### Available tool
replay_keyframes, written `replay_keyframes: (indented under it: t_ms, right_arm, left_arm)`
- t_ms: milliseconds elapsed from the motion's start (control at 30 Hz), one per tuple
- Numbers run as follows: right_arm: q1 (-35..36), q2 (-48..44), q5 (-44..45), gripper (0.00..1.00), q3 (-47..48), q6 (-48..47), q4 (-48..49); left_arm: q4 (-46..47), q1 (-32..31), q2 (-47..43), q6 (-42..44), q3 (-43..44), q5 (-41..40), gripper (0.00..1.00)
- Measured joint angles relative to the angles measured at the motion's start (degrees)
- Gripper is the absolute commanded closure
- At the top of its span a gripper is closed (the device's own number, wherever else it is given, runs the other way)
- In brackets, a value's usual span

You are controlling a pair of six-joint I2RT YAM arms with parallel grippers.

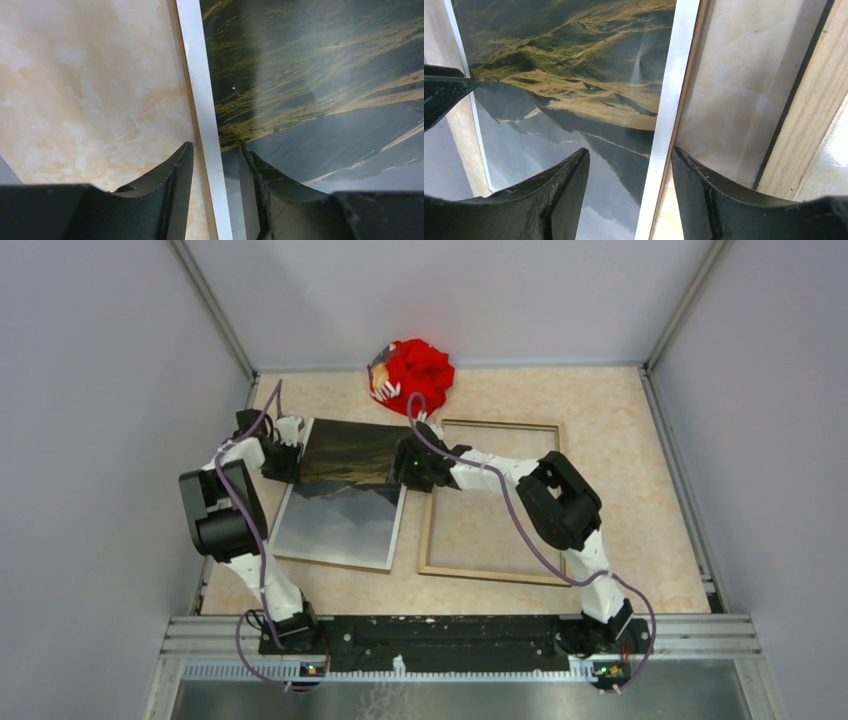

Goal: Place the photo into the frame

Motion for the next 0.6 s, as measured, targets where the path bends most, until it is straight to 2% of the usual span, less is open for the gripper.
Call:
replay_keyframes:
  t_ms: [267, 600]
  right_arm:
    - [-0.61, 0.04, -2.03, 0.39, 0.02, 0.52, 0.11]
    - [-1.05, 0.04, -3.98, 0.40, 0.02, 0.52, 0.42]
  left_arm:
    - [1.16, -0.31, -0.17, -0.33, -0.76, 0.31, 0.58]
    - [2.49, -0.31, -0.33, -0.13, -1.27, 0.04, 0.70]
